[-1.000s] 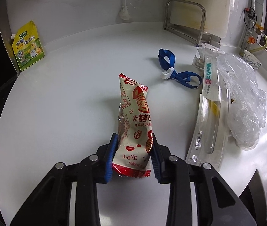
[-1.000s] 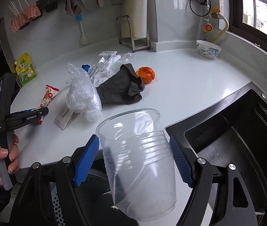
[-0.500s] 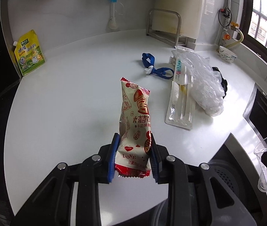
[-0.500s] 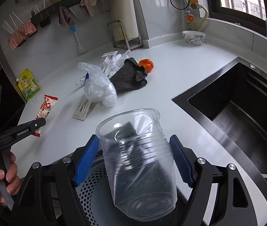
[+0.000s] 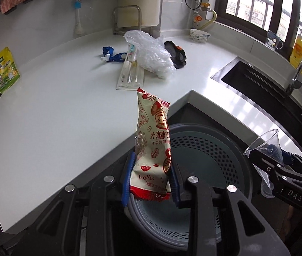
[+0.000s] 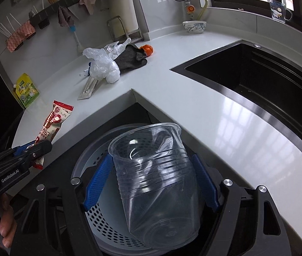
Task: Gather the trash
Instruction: 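Close the left tool on the wrapper while the right tool grips the cup, then carry both items over the bin and open both tools to drop them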
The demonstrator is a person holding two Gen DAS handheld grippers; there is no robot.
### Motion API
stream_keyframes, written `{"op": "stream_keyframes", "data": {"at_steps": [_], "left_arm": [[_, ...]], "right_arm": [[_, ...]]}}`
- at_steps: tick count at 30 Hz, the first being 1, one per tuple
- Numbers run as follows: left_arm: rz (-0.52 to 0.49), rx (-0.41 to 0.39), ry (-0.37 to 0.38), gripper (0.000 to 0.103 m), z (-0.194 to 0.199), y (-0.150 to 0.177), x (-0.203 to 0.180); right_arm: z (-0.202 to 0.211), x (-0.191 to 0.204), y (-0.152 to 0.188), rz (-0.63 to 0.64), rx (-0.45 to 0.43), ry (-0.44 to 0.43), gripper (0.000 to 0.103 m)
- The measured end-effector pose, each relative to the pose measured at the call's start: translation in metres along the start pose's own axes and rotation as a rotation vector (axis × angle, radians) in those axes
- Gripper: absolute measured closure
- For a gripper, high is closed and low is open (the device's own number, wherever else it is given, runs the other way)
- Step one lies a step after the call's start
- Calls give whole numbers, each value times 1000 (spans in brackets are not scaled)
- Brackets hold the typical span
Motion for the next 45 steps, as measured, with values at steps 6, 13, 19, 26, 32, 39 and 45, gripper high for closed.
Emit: {"op": "stream_keyframes", "data": {"at_steps": [6,13,19,26,32,39,45], "left_arm": [[-46,19,14,74,-4,18,-22],[-65,67,11,74,-22,35,-31],[-55,118,29,73,-41,48,-31],[-38,142,28,69,-51,52,-26],[-29,126,3,44,-48,50,-19],[-18,117,-16,41,-45,47,-12],[-14,120,-23,41,-45,46,-10]], "right_arm": [[6,-8,19,-25,3,-8,29],[-11,-6,37,-9,52,-12,29],[-33,-8,45,-34,96,-31,29],[-48,-9,45,-35,117,-36,29],[-46,-6,41,-12,108,-32,29],[-37,-9,41,-9,90,-24,29],[-35,-10,41,-9,89,-19,29]]}}
Point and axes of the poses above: each gripper's, at about its wrist camera, not at the fingertips, and z roughly against the way its jaws point, x to its left, y to its underside, the point moved 6 cm from there along -z, roughly the way its jaws point, and after that the axes turned 7 degrees about -y, right-handed, at the moved point
